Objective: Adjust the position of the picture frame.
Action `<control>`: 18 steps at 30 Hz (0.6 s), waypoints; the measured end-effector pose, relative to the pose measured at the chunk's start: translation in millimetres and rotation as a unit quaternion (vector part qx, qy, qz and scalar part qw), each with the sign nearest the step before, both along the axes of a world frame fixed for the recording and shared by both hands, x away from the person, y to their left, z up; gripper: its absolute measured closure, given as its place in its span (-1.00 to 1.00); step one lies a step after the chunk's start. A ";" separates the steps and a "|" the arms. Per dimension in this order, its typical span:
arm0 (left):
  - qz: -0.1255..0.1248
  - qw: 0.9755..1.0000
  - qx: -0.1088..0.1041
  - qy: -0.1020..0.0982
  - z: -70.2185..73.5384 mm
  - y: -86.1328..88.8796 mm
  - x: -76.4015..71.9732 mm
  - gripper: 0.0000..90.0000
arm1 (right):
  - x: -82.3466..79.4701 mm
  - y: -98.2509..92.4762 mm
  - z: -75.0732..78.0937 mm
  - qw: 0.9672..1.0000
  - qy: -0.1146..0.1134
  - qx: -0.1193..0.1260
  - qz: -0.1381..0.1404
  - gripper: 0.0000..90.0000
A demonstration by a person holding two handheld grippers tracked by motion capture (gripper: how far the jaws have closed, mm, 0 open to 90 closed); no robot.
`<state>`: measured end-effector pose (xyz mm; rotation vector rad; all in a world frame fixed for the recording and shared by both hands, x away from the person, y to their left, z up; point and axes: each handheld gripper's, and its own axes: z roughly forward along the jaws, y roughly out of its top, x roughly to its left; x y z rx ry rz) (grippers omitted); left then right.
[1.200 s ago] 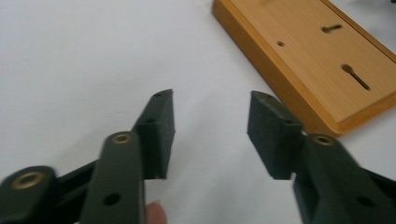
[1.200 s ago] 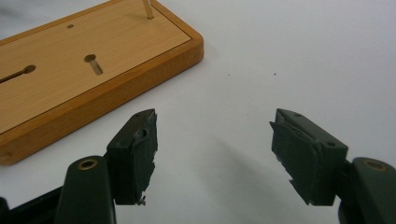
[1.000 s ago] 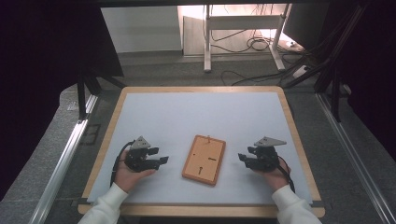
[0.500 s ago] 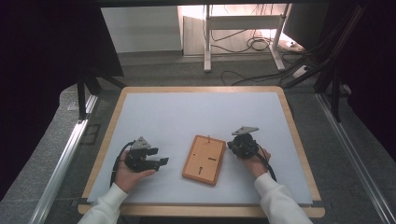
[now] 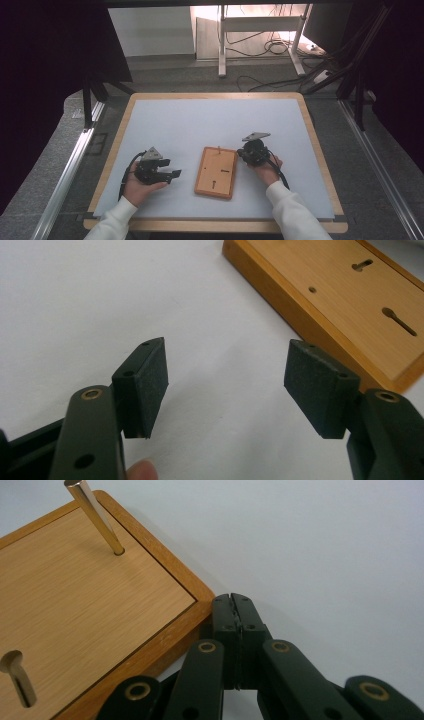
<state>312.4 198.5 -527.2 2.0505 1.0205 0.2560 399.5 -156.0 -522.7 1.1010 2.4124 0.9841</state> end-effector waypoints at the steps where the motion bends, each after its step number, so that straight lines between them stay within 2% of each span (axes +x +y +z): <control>1: 0.000 1.000 0.000 0.001 -0.1 0.1 0.0 -0.25 | -0.3 4.2 -0.2 1.000 0.000 -0.001 0.006 1.00; 5: -0.001 1.000 0.000 0.001 -0.2 0.7 0.1 -0.25 | -1.8 18.7 -0.8 1.000 0.001 0.002 0.022 1.00; 9: 0.001 1.000 -0.003 0.000 0.2 1.7 -0.6 -0.25 | -4.1 24.9 -0.4 0.999 -0.009 -0.012 0.033 1.00; 11: -0.001 1.000 -0.002 0.001 -0.3 2.2 0.2 -0.25 | -4.4 23.1 0.0 0.999 -0.006 -0.005 0.032 1.00; 13: 0.000 1.000 -0.001 0.003 -1.2 2.0 0.6 -0.26 | -5.4 21.4 1.1 0.999 -0.013 -0.010 0.032 1.00; 16: 0.000 1.000 -0.002 0.003 -1.5 2.0 0.3 -0.26 | -7.9 14.8 5.3 0.999 -0.015 -0.003 0.031 1.00; 18: 0.000 1.000 -0.001 0.001 -1.4 2.7 0.5 -0.26 | -15.8 1.7 10.3 0.999 -0.021 0.004 0.034 1.00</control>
